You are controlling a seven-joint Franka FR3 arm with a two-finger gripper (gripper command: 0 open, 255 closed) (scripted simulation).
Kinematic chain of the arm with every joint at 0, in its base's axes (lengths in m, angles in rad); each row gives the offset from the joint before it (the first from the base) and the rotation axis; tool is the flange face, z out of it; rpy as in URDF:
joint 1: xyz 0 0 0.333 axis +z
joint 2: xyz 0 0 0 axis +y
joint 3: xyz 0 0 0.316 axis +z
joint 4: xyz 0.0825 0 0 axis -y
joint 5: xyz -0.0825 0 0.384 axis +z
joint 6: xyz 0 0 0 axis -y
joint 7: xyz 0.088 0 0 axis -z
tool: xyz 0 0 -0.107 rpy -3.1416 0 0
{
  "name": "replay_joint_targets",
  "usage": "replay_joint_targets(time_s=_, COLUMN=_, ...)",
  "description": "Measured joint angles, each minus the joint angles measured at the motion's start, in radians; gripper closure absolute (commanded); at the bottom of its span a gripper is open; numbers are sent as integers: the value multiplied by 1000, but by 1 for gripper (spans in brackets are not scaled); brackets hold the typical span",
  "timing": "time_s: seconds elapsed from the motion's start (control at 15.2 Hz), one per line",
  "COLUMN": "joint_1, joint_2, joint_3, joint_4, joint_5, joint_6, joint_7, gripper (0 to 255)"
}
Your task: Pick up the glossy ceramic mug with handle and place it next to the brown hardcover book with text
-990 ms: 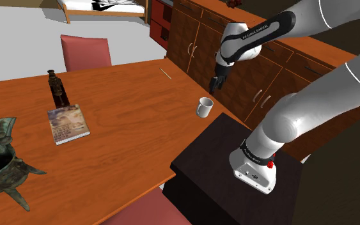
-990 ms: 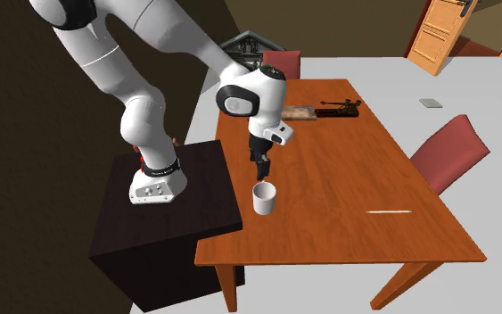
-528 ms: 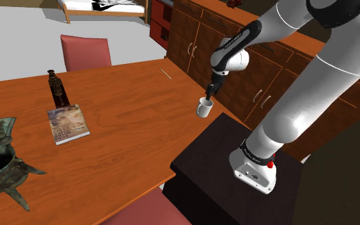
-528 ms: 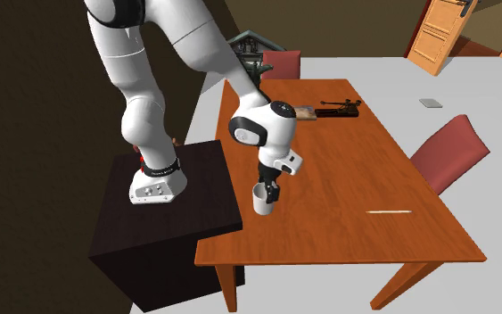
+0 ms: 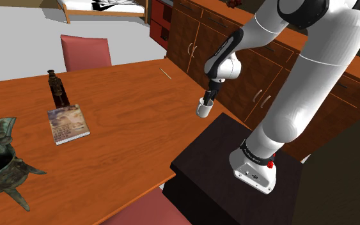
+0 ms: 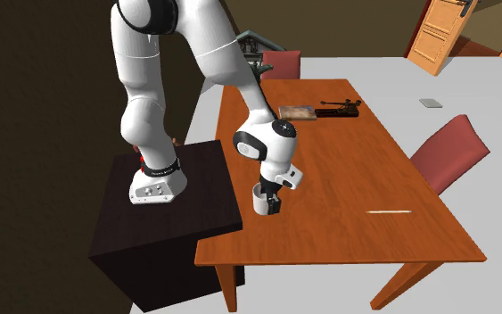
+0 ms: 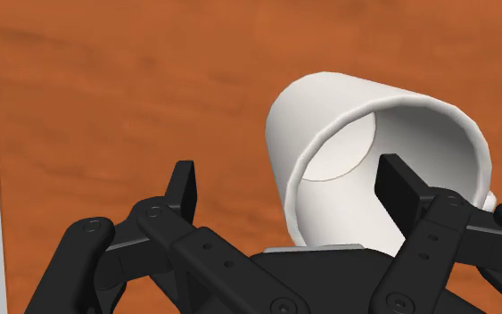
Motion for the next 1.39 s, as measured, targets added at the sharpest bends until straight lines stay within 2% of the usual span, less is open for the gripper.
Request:
replay_joint_targets(time_s=0.46, joint_1=-7, joint_2=23, joint_3=12, joint_4=-2, joint_5=26, joint_6=22, joint_7=-19, gripper=0)
replay_joint_targets(time_s=0.53, joint_1=-7, joint_2=23, joint_3=12, joint_4=-2, joint_5=26, joint_6=22, joint_7=-19, gripper=255)
replay_joint_targets(time_s=1.19, joint_1=-7, joint_2=23, joint_3=13, joint_4=-2, joint_5=27, joint_6=22, joint_7=-19, gripper=255)
replay_joint_targets(time_s=1.39, joint_1=5, joint_2=-15, joint_3=-7, joint_4=-6, joint_5=-13, joint_6=-7, joint_7=10, gripper=255)
